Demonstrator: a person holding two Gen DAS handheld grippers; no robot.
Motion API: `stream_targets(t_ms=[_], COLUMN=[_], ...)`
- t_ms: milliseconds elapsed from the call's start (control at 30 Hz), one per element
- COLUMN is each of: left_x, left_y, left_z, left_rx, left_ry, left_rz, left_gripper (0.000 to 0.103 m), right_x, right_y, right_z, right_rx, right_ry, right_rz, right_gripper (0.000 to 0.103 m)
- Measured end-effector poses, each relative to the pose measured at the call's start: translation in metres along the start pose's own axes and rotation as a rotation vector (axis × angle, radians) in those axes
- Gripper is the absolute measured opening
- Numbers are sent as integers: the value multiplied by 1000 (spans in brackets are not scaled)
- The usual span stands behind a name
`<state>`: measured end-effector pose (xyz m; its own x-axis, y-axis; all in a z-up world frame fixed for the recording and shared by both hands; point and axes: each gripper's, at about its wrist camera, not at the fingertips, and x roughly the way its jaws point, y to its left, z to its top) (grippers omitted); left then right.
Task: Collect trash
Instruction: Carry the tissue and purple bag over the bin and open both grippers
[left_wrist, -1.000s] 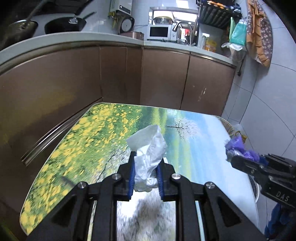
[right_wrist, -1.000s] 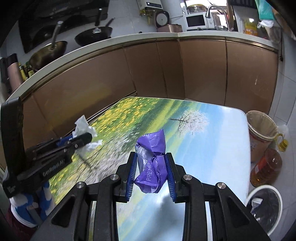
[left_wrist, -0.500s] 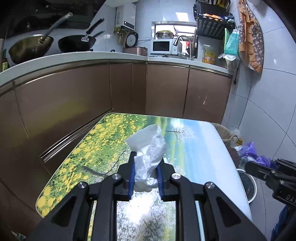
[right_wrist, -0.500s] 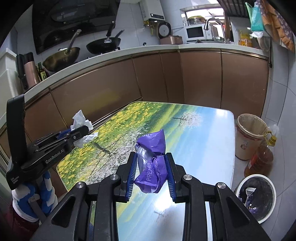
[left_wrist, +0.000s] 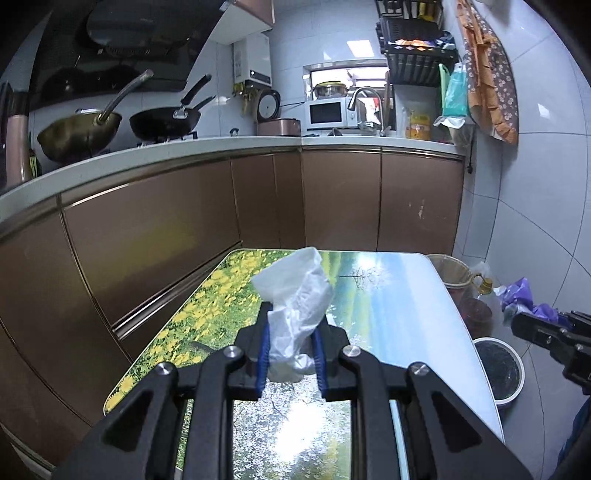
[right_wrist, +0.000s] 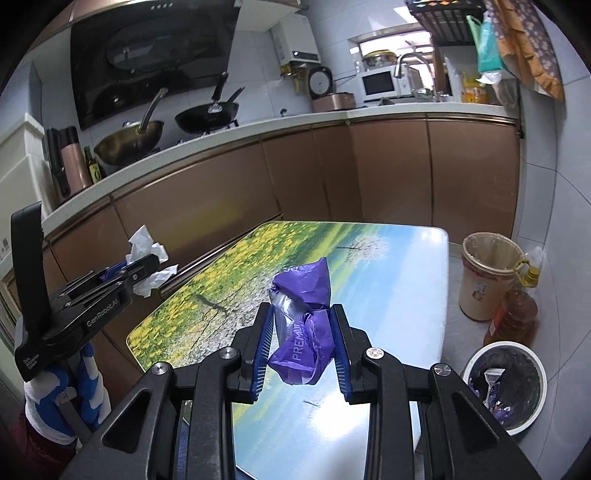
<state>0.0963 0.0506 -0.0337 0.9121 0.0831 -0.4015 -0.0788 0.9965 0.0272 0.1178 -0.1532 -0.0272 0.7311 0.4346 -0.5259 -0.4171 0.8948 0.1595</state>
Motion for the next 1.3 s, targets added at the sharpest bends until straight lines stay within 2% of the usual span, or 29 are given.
stream_targets(t_ms=[300,600,767,1033,1200,1300], left_x=[3,26,54,114,159,181], left_y=[-42,-105,-157,-264,-327,-357], left_z=[3,4,3,-6,-16,-20], left_rx=[77,187,247,311,308,297], left_ry=[4,48,115,281,382,426], left_rz=[-34,-131,-244,-517,-629,-668], left_gripper=[19,19,19,22,22,22], right_x=[-19,-29,-31,-23,-5,10], right_y=[-44,-109,-157,-240,-286,-310], right_z=[-11,-28,-42,-69,-88,-95], right_rx=[83,186,265,397,450,468], right_ry=[-35,-46,-34,14,68,95], right_rz=[-71,-203,-283,-426,-493,-520], right_gripper=[31,31,31,31,31,31])
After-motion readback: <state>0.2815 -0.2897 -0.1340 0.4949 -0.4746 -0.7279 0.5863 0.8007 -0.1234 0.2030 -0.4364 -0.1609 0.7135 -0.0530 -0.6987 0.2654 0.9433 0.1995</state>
